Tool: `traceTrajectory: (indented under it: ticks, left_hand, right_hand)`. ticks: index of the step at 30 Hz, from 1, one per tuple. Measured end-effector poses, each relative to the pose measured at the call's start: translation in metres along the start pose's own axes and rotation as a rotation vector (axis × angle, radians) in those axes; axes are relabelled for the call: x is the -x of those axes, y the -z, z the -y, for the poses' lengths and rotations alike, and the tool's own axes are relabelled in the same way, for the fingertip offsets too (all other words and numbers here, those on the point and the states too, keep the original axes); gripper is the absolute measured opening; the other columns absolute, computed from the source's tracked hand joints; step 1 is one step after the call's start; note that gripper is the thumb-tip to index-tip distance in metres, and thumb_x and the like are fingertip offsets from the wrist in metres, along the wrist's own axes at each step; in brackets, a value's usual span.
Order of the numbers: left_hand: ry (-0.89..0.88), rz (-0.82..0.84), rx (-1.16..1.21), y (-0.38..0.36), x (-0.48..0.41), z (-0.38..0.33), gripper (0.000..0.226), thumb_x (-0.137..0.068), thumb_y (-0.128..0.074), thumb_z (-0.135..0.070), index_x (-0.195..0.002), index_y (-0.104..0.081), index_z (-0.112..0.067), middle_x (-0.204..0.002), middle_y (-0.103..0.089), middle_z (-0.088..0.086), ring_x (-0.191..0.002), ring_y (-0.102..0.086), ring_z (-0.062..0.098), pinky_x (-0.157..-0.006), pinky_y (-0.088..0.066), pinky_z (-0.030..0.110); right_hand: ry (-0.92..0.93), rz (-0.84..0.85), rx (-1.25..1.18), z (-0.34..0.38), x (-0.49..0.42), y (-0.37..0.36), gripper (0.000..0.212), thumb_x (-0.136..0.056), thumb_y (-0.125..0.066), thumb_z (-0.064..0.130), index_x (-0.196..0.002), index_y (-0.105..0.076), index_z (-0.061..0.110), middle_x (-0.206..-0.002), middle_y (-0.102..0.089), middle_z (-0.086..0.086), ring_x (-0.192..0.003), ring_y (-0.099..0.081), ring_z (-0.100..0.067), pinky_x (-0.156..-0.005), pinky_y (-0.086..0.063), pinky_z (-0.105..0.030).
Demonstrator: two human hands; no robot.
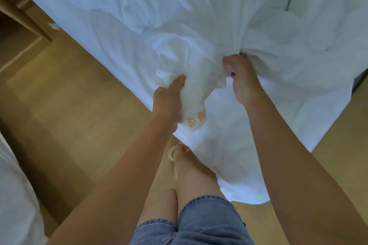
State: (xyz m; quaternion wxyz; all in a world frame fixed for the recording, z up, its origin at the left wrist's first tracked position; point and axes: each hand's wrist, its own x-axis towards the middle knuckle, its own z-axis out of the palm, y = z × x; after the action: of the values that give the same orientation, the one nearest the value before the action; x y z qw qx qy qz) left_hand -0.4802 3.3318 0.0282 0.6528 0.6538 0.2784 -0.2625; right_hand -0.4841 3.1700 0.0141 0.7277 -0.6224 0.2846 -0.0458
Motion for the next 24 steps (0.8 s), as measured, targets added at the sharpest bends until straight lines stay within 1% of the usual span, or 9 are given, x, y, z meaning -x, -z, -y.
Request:
traceTrajectory:
  ticks: [3, 4, 7, 10, 13, 15, 17, 21, 24]
  left_hand:
    - [0.025, -0.001, 0.111, 0.011, 0.054, 0.018, 0.037, -0.068, -0.068, -0.045, -0.092, -0.069, -0.017, -0.087, -0.070, 0.005, -0.083, -0.067, 0.025, -0.069, -0.054, 0.038]
    - [0.025, -0.002, 0.148, 0.019, 0.068, 0.033, 0.031, -0.068, -0.067, -0.043, -0.088, -0.072, -0.020, -0.088, -0.070, 0.006, -0.081, -0.068, 0.025, -0.067, -0.054, 0.037]
    - [0.079, -0.058, 0.168, 0.039, 0.096, 0.088, 0.020, -0.082, -0.065, -0.034, -0.082, -0.071, -0.015, -0.065, -0.070, -0.001, -0.061, -0.068, 0.016, -0.054, -0.049, 0.027]
    - [0.232, -0.124, 0.093, 0.021, 0.083, 0.140, 0.025, -0.086, -0.064, -0.036, -0.080, -0.067, -0.012, -0.067, -0.068, 0.001, -0.064, -0.064, 0.015, -0.055, -0.047, 0.025]
    - [0.292, -0.119, 0.019, -0.014, 0.056, 0.173, 0.030, -0.086, -0.065, -0.037, -0.079, -0.061, -0.009, -0.071, -0.061, 0.000, -0.066, -0.058, 0.013, -0.057, -0.043, 0.024]
    - [0.307, -0.129, -0.031, -0.031, 0.042, 0.188, 0.035, -0.086, -0.066, -0.040, -0.087, -0.060, -0.006, -0.075, -0.059, 0.002, -0.071, -0.058, 0.018, -0.061, -0.042, 0.027]
    - [0.303, -0.138, -0.048, -0.042, 0.032, 0.193, 0.034, -0.084, -0.067, -0.040, -0.081, -0.060, -0.007, -0.068, -0.057, 0.002, -0.064, -0.055, 0.017, -0.053, -0.040, 0.025]
    - [0.187, -0.200, 0.101, -0.068, 0.037, 0.173, 0.023, -0.079, -0.068, -0.023, -0.064, -0.058, -0.010, -0.060, -0.053, 0.002, -0.052, -0.051, 0.015, -0.039, -0.040, 0.018]
    - [0.088, -0.225, 0.269, -0.087, 0.062, 0.152, 0.013, -0.068, -0.064, -0.015, -0.058, -0.058, -0.011, -0.057, -0.053, 0.003, -0.053, -0.053, 0.019, -0.046, -0.043, 0.024]
  right_hand:
    - [-0.044, 0.041, -0.001, 0.023, 0.002, 0.004, 0.019, -0.074, -0.056, 0.026, -0.055, -0.060, 0.025, -0.054, -0.052, 0.011, -0.053, -0.047, -0.007, -0.054, -0.033, -0.023]
    - [-0.066, 0.024, -0.059, 0.022, 0.002, 0.010, 0.019, -0.080, -0.055, 0.023, -0.063, -0.063, 0.023, -0.058, -0.056, 0.009, -0.057, -0.051, -0.009, -0.056, -0.035, -0.024]
    - [-0.159, -0.058, -0.130, -0.007, 0.006, 0.042, 0.017, -0.089, -0.050, 0.017, -0.094, -0.064, 0.007, -0.084, -0.064, -0.005, -0.083, -0.060, -0.022, -0.074, -0.045, -0.034]
    - [-0.262, -0.221, -0.097, -0.049, 0.021, 0.067, 0.028, -0.089, -0.058, 0.026, -0.109, -0.065, 0.007, -0.108, -0.068, -0.009, -0.098, -0.066, -0.023, -0.088, -0.052, -0.036]
    - [-0.302, -0.265, 0.033, -0.073, 0.025, 0.083, 0.020, -0.084, -0.068, 0.039, -0.092, -0.064, 0.021, -0.093, -0.069, 0.005, -0.079, -0.067, -0.011, -0.063, -0.055, -0.023]
    - [-0.275, -0.166, 0.156, -0.078, 0.022, 0.093, 0.024, -0.082, -0.070, 0.041, -0.092, -0.066, 0.019, -0.086, -0.070, 0.009, -0.073, -0.067, -0.005, -0.054, -0.050, -0.017]
    - [-0.222, -0.058, 0.306, -0.077, 0.018, 0.098, 0.021, -0.080, -0.073, 0.038, -0.081, -0.067, 0.018, -0.062, -0.068, 0.016, -0.056, -0.062, 0.005, -0.047, -0.045, -0.010]
    - [-0.086, -0.049, 0.476, -0.072, 0.002, 0.097, 0.025, -0.074, -0.076, 0.042, -0.065, -0.065, 0.022, -0.053, -0.064, 0.016, -0.053, -0.062, 0.006, -0.049, -0.048, -0.012]
    - [-0.080, -0.161, 0.364, -0.059, -0.013, 0.115, 0.029, -0.074, -0.073, 0.048, -0.063, -0.066, 0.022, -0.053, -0.064, 0.017, -0.053, -0.062, 0.005, -0.051, -0.046, -0.011]
